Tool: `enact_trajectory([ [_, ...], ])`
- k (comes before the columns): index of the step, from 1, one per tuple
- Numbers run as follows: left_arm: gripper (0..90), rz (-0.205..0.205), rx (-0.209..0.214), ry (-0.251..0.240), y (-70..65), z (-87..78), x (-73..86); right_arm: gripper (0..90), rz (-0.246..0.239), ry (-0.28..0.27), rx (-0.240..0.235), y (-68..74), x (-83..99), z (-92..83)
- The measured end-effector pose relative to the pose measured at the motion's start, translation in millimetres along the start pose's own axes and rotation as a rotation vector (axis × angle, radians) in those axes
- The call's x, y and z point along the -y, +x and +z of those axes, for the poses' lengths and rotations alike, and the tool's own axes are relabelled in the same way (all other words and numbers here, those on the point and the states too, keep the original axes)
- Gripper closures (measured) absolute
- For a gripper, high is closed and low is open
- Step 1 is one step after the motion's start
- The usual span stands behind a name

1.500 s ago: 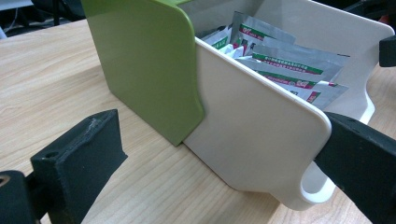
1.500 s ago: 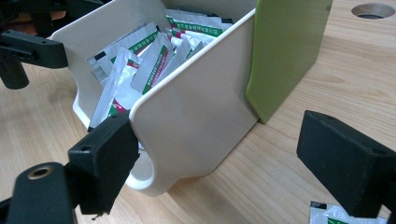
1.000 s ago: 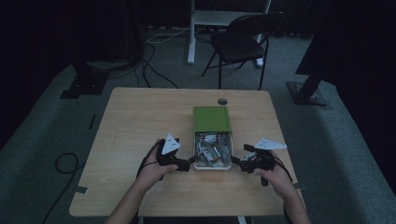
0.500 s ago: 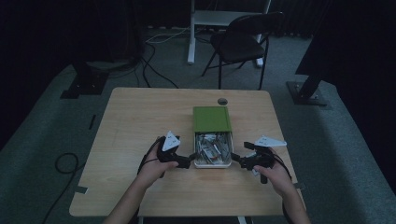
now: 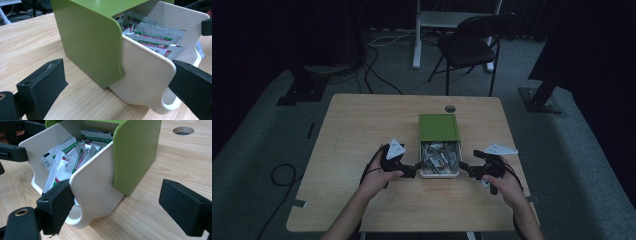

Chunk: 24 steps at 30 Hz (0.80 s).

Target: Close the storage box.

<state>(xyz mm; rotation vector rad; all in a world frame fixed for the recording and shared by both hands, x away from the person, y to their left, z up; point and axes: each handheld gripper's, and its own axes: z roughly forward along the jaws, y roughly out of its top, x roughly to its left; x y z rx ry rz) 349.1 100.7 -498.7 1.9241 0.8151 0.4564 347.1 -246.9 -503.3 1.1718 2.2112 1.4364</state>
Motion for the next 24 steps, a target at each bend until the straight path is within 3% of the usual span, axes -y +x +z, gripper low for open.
enact_trajectory([
  [24,2.7,-0.008,-0.018,-0.001,8.5,8.1,-6.4,12.5,0.026,-0.012,0.029,-6.8,-6.8,9.4],
])
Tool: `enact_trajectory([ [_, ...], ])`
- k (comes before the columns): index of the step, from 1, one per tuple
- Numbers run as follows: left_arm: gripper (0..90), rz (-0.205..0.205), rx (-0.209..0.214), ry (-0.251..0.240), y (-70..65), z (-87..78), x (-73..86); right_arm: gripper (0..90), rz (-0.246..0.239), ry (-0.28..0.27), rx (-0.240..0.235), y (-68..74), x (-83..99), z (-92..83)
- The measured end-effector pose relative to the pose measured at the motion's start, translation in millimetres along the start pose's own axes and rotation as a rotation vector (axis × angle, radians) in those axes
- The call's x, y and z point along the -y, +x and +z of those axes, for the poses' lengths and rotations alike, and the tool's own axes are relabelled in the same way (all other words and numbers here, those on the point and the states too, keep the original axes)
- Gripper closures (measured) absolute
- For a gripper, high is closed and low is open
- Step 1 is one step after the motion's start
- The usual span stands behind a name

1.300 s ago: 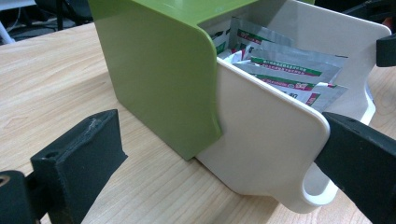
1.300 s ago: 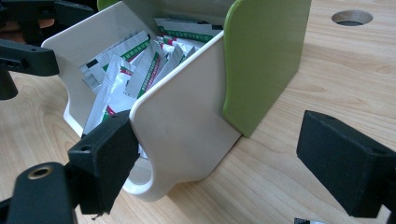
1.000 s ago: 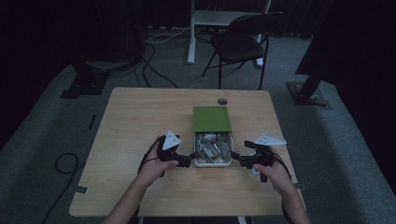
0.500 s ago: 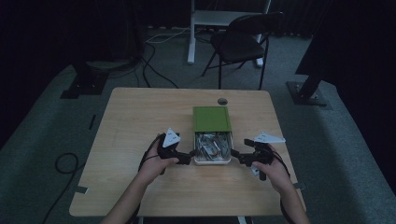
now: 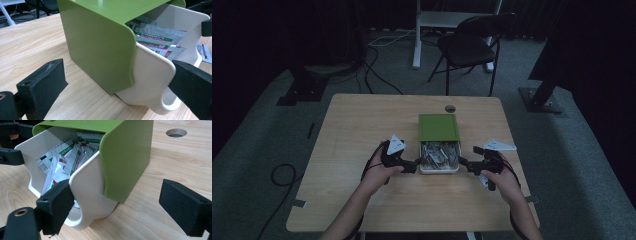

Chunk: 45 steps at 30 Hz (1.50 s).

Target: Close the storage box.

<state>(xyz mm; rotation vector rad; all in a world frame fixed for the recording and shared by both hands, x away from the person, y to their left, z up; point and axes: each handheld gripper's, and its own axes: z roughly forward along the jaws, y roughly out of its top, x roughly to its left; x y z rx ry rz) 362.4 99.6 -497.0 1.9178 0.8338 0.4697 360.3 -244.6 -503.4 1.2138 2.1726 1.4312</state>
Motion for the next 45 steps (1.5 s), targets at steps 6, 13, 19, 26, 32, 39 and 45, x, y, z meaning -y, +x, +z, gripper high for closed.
enact_trajectory([
  [6,2.7,-0.009,-0.006,-0.001,2.8,2.7,-1.0,12.5,0.003,0.000,0.010,-1.7,-2.5,2.8],
  [13,2.7,-0.012,-0.013,0.000,5.9,5.6,-3.0,12.6,0.008,-0.004,0.024,-2.8,-4.6,5.9],
  [19,2.7,-0.016,-0.016,-0.005,8.4,8.1,-4.0,12.6,0.018,-0.007,0.037,-3.8,-6.0,8.1],
  [26,2.7,-0.011,-0.018,-0.003,10.3,9.7,-5.3,12.5,0.021,-0.007,0.041,-5.1,-7.5,9.9],
  [32,2.6,-0.012,-0.021,-0.002,12.7,12.4,-7.2,12.6,0.026,-0.009,0.051,-6.4,-9.0,11.8],
  [39,2.6,0.004,-0.034,0.006,15.2,15.4,-10.7,12.6,0.035,-0.015,0.069,-7.6,-10.7,14.8],
  [45,2.6,0.003,-0.031,0.008,18.1,18.4,-12.5,12.6,0.037,-0.016,0.088,-7.2,-11.8,16.4],
])
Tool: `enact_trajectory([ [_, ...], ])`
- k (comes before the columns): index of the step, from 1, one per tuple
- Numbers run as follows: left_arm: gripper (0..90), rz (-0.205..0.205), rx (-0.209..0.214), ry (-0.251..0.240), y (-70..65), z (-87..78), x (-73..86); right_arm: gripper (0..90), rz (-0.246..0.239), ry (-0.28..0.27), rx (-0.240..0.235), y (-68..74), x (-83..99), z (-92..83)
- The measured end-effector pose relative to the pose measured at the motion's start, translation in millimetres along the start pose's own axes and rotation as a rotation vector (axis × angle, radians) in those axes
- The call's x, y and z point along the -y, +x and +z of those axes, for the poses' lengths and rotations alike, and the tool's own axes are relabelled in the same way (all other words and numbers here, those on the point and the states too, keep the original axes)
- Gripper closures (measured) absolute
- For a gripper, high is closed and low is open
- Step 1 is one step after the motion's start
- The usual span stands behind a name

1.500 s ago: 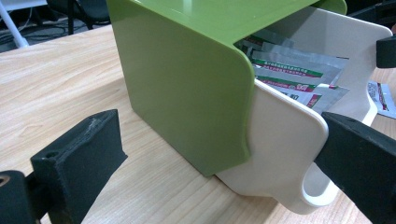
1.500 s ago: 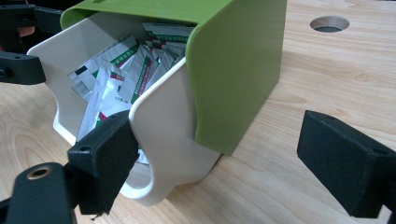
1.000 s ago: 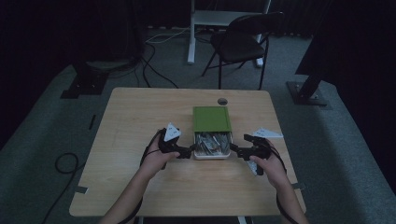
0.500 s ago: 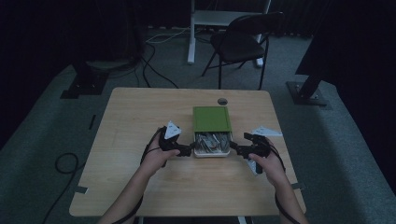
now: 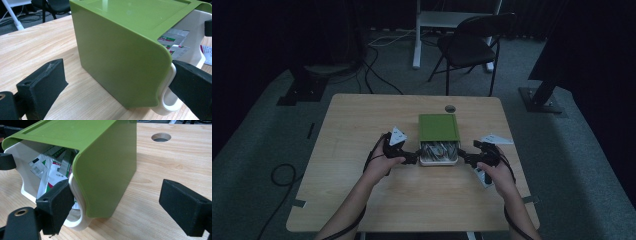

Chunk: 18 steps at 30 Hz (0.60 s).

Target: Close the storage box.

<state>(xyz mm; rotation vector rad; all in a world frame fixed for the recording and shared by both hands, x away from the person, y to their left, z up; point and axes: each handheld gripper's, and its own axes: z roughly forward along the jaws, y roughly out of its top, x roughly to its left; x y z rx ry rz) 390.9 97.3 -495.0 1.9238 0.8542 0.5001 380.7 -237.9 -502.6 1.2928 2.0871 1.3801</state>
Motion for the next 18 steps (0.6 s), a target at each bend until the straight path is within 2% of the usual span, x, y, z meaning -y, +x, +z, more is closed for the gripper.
enact_trajectory([
  [18,2.6,0.006,-0.030,-0.003,3.9,5.8,-3.7,12.5,0.013,-0.007,0.041,0.6,-3.6,5.6],
])
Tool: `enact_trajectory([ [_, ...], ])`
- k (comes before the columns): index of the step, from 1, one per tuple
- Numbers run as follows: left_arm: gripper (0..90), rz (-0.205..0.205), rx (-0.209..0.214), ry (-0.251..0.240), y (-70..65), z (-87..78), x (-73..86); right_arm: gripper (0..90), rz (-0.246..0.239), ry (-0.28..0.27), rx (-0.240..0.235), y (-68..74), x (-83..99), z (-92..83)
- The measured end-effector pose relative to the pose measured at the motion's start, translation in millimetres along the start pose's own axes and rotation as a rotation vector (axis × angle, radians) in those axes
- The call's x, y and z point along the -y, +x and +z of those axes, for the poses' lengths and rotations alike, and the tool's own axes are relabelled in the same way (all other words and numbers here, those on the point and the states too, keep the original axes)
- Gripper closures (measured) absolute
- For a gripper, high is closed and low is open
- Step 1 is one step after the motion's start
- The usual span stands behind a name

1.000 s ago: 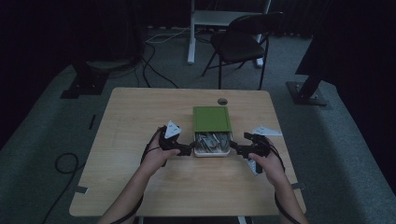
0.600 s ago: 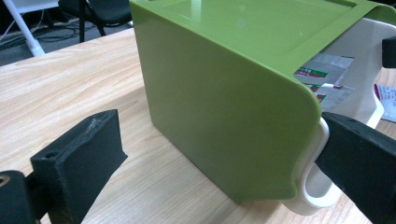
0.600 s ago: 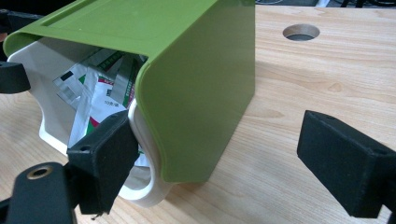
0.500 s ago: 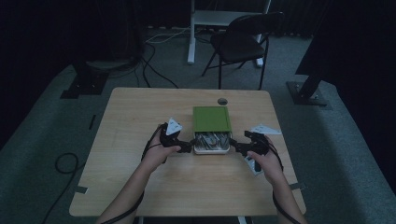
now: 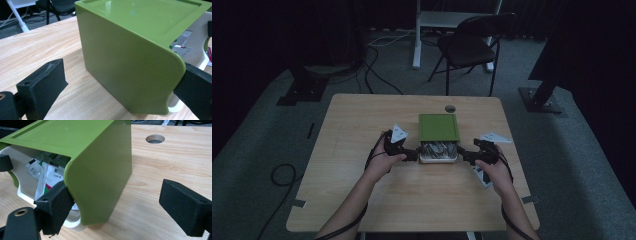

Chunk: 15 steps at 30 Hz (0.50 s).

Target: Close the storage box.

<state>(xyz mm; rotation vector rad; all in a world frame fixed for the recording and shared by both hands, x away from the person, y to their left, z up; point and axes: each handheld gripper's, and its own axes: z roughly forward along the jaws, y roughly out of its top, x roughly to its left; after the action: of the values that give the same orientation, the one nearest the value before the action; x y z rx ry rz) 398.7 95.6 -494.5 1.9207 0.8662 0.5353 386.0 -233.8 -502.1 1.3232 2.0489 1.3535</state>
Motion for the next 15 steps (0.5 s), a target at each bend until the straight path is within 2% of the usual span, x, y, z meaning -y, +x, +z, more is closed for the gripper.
enact_trajectory([
  [8,2.7,-0.014,-0.013,0.000,1.7,1.2,-0.3,12.5,0.000,-0.004,0.001,1.6,0.4,1.6],
  [15,2.8,-0.024,-0.001,-0.017,0.0,1.1,-2.3,12.8,0.003,-0.008,0.005,2.2,0.8,2.0],
])
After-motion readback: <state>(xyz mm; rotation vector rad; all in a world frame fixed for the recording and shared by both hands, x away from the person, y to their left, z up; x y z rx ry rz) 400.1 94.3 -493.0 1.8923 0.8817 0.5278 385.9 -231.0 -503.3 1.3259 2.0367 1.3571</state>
